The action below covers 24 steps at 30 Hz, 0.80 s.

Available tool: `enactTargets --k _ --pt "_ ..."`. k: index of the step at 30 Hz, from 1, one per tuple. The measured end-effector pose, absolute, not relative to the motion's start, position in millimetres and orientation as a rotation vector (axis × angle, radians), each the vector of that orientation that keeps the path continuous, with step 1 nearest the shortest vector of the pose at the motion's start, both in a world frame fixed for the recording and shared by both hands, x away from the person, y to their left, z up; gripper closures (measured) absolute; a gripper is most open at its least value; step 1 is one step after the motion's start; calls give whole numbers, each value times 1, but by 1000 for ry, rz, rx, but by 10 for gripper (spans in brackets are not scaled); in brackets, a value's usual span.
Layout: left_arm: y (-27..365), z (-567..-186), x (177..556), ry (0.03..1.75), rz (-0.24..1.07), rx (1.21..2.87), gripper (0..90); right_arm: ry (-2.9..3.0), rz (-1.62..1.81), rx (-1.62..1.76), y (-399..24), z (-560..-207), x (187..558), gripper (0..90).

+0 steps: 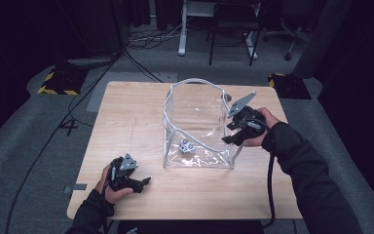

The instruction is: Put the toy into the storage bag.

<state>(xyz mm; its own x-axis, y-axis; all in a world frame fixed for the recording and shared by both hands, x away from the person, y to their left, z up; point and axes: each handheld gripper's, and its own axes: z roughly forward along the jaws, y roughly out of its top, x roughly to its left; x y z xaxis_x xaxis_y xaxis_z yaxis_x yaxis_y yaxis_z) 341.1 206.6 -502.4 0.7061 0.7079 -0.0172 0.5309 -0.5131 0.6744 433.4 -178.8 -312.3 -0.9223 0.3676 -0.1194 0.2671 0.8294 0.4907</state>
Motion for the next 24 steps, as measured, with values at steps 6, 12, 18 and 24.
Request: enactTargets --k 6,12,18,24 --pt "207 -502 341 939 342 2241 136 2784 727 495 -179 -312 433 450" --pt "207 -502 341 938 342 2241 136 2768 731 492 -176 -313 434 436" --pt "207 -502 341 939 344 2240 136 2727 759 503 -176 -312 435 421" --pt "207 -502 341 939 343 2241 137 2692 778 498 -175 -312 435 409"
